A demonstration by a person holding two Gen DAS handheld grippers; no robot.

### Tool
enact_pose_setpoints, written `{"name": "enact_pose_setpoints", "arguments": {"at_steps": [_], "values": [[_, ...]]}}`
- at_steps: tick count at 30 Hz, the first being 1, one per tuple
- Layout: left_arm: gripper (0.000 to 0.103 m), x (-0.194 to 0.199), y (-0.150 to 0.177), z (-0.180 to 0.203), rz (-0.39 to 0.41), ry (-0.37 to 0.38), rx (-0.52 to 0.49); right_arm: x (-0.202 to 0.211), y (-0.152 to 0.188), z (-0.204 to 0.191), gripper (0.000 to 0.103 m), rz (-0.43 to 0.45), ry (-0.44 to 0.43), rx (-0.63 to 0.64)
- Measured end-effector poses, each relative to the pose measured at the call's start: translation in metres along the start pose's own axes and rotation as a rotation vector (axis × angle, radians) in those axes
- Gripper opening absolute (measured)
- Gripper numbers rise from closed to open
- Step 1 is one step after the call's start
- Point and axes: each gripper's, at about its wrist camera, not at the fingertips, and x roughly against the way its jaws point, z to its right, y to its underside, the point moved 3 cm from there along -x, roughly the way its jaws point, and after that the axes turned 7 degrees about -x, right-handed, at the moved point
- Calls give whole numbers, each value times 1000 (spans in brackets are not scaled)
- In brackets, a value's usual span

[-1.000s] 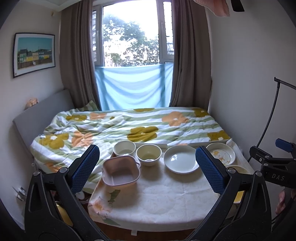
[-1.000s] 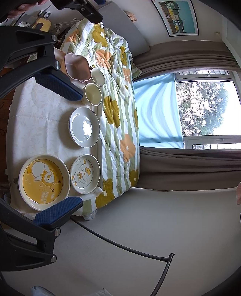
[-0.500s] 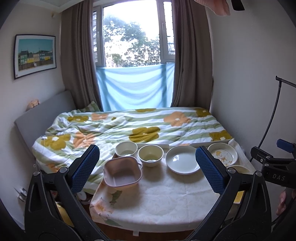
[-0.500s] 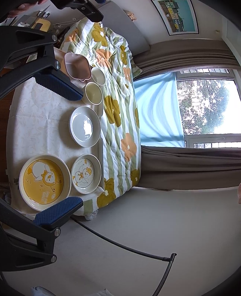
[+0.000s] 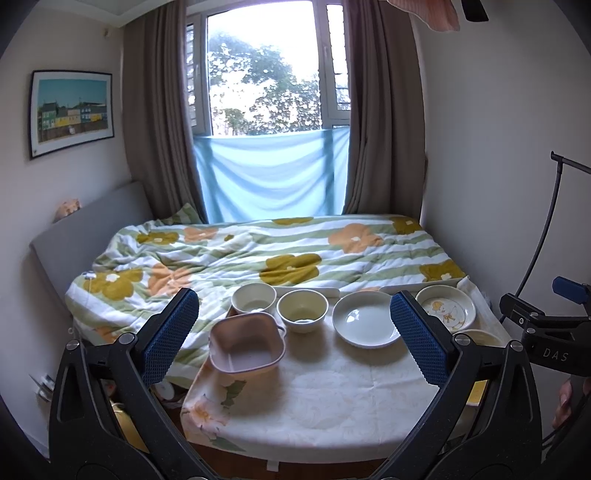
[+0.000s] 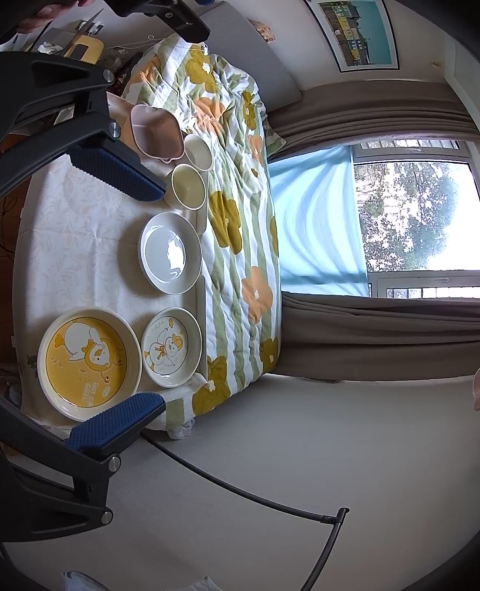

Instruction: Organize plates and bowls

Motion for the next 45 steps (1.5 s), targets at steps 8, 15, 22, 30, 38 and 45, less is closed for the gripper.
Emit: {"name": "enact_pose_setpoints", "arguments": {"at_steps": [8,15,22,30,38,45], "values": [[103,-1,1,1,-19,26,-8,-1,0,1,103,-11,8,-11],[103,-29,3,28,-67,118,-84,-1,10,30,103,-60,72,-87],[103,-85,25,91,-177,321,-144,-18,44,92,103,-158,145,-178],[103,-165,79,181,-427,552,-168,-69,87,166,101,-319,92,-273],[101,-233,133,257,-622,649,-219,-132,124,218,77,-484,-56,-386],[73,-264,165,289,-718,688,-234,-168,132,238,52,-539,-175,-417]]}}
